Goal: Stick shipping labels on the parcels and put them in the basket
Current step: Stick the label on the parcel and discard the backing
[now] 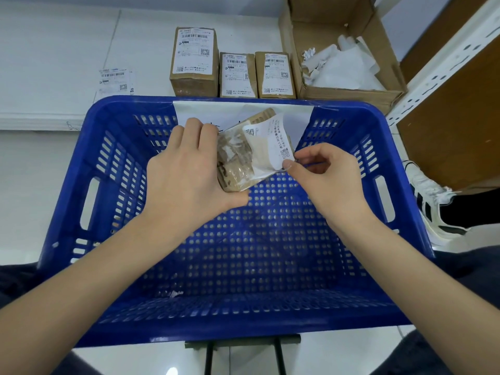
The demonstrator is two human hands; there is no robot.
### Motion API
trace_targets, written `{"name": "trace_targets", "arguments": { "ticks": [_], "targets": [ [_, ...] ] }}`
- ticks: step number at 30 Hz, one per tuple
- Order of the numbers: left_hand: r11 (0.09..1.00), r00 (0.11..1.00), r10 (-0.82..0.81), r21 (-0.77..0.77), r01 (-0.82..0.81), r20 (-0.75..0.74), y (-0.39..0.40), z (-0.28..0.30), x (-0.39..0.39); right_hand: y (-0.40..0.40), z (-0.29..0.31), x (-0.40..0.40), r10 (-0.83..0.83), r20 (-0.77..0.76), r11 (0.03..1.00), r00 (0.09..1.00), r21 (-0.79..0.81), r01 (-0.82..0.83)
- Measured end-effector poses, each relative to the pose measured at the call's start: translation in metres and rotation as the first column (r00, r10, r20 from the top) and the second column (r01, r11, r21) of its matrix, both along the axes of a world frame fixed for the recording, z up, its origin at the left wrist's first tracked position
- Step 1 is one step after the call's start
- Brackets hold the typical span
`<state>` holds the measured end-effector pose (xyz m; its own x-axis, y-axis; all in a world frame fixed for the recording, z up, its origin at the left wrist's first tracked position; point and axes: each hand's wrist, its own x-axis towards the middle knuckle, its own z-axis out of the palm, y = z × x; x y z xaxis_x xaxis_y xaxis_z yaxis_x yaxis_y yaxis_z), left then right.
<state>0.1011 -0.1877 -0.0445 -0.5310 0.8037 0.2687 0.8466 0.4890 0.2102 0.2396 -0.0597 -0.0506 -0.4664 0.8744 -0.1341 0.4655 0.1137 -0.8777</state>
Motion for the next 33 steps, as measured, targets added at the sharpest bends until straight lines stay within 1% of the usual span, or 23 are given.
{"name": "trace_targets", "arguments": {
  "ticks": [7, 12, 14, 21, 26, 29, 33],
  "targets": [
    [1.0, 1.0, -0.012, -0.016, 0.011, -0.01, 0.0, -0.001, 0.0, 0.003, -0.002, -0.001, -0.009, -0.001, 0.999, 1.0, -0.034, 0.009],
    [1.0, 1.0, -0.009, 0.006, 0.009, -0.009, 0.0, -0.001, 0.001, -0.001, -0.002, -0.001, -0.011, 0.001, 0.999, 1.0, 0.036, 0.011],
    [1.0, 1.0, 0.003, 0.011, -0.003, 0.001, 0.0, -0.001, 0.002, -0.004, -0.003, -0.001, -0.02, -0.02, 0.998, 1.0, 0.052, 0.021],
    [1.0, 1.0, 0.004, 0.009, -0.004, -0.01, 0.0, -0.002, 0.003, -0.008, -0.005, -0.001, -0.044, -0.046, 0.997, 0.998, 0.054, 0.046],
    [1.0, 1.0, 0.004, -0.004, -0.004, -0.01, 0.0, -0.001, 0.002, -0.007, -0.005, -0.002, -0.045, -0.028, 0.999, 0.999, 0.028, 0.046],
    [1.0, 1.0, -0.002, -0.007, 0.002, -0.011, 0.0, -0.001, 0.002, -0.006, -0.006, -0.004, -0.052, -0.043, 0.998, 0.998, -0.046, 0.05],
    [1.0, 1.0, -0.003, -0.011, 0.003, -0.002, 0.0, -0.001, 0.002, -0.004, -0.003, -0.006, -0.108, -0.144, 0.967, 0.984, -0.246, 0.07]
  ]
}}
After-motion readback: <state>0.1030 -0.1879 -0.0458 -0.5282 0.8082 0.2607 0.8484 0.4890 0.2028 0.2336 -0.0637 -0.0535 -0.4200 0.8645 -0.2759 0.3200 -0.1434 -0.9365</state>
